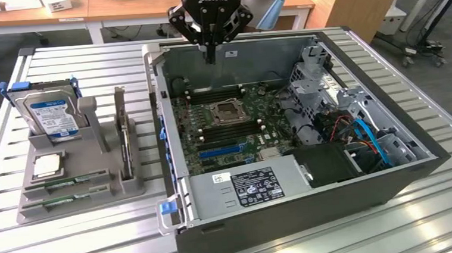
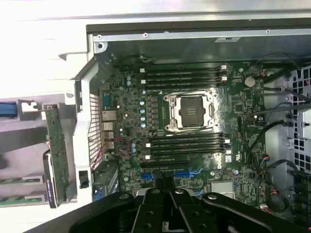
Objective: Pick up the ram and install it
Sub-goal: 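Reach for the ram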
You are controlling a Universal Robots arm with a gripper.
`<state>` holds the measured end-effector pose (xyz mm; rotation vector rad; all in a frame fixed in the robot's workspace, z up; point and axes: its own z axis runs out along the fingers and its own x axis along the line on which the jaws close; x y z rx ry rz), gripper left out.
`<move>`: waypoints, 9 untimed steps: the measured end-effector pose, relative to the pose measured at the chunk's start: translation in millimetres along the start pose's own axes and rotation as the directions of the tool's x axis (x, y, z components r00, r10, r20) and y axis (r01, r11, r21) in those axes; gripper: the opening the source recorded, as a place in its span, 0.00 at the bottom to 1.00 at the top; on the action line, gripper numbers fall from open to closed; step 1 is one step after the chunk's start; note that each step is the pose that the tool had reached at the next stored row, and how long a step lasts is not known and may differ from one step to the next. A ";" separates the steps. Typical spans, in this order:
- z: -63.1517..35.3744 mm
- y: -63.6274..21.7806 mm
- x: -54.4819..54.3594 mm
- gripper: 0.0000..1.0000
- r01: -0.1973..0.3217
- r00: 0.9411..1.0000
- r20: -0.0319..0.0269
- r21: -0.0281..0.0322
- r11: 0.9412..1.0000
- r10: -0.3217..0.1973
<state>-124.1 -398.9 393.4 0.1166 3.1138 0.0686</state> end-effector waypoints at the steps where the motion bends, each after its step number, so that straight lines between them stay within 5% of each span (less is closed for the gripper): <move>1: 0.0 -0.1 1.6 0.10 0.000 1.000 0.000 0.000 1.000 0.000; 9: -0.2 -1.2 16.0 0.10 0.000 1.000 0.000 0.000 1.000 0.000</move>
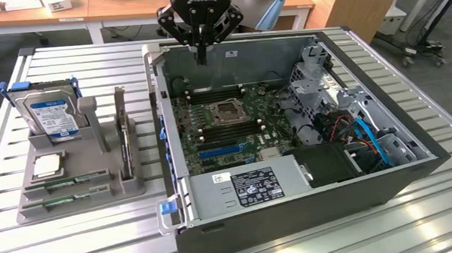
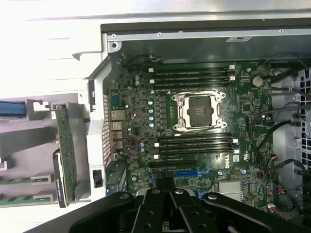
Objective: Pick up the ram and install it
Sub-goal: 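Reach for the ram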
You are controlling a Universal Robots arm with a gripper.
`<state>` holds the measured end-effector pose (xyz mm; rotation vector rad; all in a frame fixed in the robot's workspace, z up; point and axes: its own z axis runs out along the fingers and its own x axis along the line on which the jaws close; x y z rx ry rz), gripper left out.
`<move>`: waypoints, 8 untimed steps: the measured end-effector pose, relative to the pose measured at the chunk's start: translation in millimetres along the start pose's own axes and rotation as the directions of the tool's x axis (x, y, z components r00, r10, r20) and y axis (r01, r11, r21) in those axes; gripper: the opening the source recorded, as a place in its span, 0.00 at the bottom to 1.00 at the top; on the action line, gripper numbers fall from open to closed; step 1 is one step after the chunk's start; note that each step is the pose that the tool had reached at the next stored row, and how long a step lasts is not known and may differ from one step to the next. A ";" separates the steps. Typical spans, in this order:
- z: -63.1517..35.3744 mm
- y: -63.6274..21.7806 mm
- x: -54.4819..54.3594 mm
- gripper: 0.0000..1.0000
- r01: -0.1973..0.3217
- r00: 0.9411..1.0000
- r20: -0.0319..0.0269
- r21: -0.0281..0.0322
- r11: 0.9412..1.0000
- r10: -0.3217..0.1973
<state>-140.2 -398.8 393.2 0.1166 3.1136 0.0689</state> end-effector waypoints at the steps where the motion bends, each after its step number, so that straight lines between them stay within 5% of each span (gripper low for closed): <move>1: 0.0 -0.1 1.8 0.10 0.000 1.000 0.000 0.000 1.000 0.000; 8: -0.2 -1.2 15.8 0.10 0.000 1.000 0.000 0.000 1.000 0.000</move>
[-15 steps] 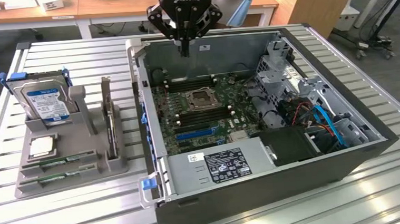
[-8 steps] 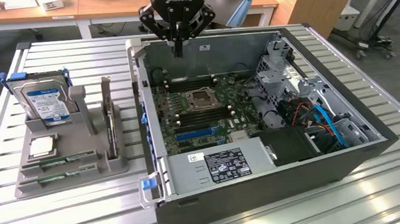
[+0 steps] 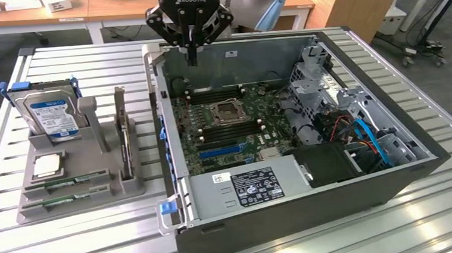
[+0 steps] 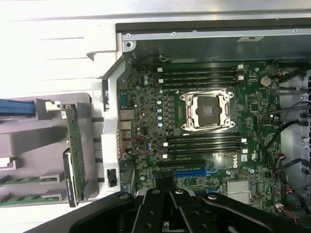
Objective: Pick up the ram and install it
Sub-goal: 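Reach for the ram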
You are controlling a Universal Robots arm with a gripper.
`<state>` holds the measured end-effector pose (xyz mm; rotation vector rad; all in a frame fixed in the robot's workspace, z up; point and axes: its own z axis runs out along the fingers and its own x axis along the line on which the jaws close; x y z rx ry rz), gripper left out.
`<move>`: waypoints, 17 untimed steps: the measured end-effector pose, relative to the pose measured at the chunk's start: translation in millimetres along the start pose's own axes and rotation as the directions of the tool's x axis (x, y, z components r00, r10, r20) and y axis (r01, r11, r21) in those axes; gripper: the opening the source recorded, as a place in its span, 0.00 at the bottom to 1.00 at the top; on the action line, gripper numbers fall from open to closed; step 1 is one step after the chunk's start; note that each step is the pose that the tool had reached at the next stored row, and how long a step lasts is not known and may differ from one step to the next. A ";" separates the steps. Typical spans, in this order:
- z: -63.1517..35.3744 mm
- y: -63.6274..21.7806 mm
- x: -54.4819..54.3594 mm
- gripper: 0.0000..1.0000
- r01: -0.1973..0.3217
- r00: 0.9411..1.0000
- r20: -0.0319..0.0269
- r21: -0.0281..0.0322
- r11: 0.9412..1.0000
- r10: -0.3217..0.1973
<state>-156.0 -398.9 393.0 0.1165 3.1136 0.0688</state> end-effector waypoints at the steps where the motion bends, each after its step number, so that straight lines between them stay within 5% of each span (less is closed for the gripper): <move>1: 0.0 -0.1 1.4 0.10 0.000 1.000 0.000 0.000 1.000 0.000; 17: 0.2 -1.9 25.2 0.10 0.000 1.000 0.000 0.000 1.000 0.000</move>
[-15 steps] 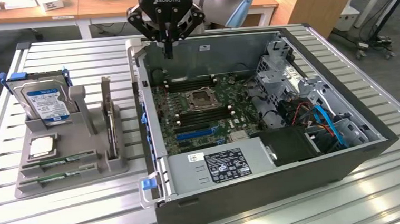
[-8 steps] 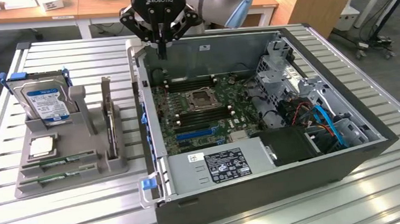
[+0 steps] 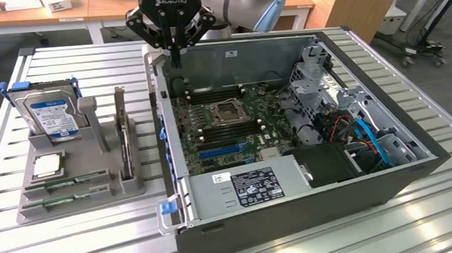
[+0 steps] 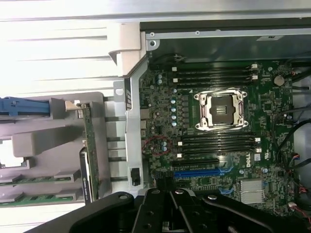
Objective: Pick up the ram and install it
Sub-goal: 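Reach for the ram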
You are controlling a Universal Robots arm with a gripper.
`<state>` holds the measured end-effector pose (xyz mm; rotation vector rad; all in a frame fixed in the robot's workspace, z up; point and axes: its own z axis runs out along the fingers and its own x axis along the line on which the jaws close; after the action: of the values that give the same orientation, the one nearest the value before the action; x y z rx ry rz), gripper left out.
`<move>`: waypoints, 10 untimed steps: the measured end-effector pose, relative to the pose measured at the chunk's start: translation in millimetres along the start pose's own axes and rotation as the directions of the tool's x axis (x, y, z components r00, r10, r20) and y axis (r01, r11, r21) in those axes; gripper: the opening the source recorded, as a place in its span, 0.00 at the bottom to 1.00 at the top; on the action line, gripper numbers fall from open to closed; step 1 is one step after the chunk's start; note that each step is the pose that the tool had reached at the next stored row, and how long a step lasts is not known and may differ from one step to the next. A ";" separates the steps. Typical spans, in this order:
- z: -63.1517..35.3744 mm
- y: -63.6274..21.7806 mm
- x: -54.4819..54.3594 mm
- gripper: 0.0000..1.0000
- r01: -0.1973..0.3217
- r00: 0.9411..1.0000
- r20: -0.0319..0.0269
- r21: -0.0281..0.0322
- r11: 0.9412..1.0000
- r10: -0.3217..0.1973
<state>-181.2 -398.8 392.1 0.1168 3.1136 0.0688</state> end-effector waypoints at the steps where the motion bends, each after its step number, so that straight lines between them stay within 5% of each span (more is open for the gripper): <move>1: 0.0 -0.1 1.2 0.10 0.000 1.000 0.000 0.000 1.000 0.000; 10: 0.2 -0.9 11.7 0.10 0.000 1.000 0.000 0.000 1.000 0.000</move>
<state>-193.0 -398.9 391.6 0.1167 3.1136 0.0688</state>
